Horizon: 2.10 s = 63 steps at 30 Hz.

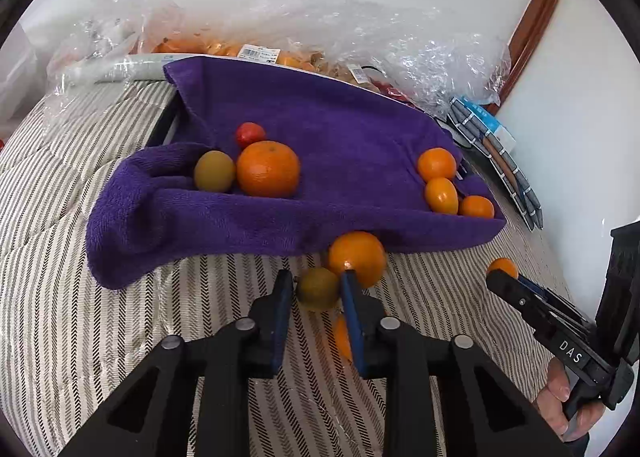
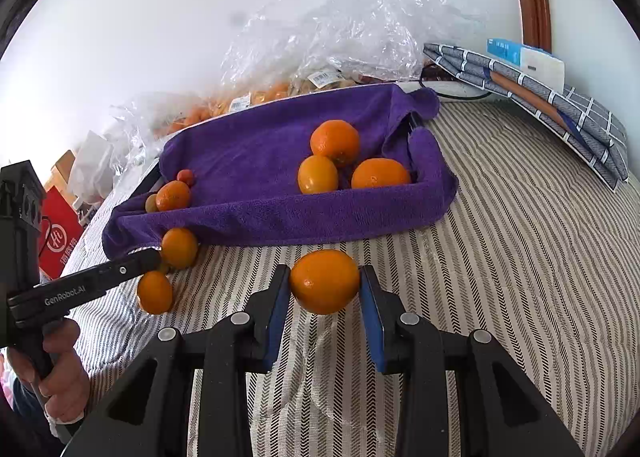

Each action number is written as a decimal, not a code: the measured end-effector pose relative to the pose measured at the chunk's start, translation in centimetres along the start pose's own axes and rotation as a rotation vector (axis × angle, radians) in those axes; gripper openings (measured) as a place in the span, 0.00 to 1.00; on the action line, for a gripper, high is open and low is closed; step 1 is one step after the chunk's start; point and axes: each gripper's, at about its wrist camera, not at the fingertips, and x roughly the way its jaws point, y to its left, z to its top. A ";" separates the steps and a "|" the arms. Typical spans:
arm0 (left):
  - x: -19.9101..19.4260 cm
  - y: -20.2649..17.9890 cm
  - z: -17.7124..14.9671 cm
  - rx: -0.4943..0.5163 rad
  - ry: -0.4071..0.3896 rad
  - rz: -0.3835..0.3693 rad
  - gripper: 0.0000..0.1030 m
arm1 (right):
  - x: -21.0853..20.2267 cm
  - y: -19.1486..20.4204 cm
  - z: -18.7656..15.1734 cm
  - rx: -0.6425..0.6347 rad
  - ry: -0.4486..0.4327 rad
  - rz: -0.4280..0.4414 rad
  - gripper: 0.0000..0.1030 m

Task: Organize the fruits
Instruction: 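Place the orange on the towel and open the right tool, then grasp another orange with the right tool while the left tool approaches an orange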

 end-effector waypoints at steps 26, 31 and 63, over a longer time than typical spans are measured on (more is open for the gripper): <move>2.2 -0.4 9.2 -0.001 -0.159 0.102 0.22 | 2.6 -0.4 8.7 -0.141 -0.131 -0.074 0.34; 4.1 -0.7 8.8 0.005 -0.138 0.103 0.22 | 5.2 -1.5 8.5 -0.129 -0.068 -0.088 0.34; -5.7 3.7 3.3 0.004 -0.188 0.221 0.39 | 0.1 9.8 -0.3 -0.181 -0.007 0.098 0.40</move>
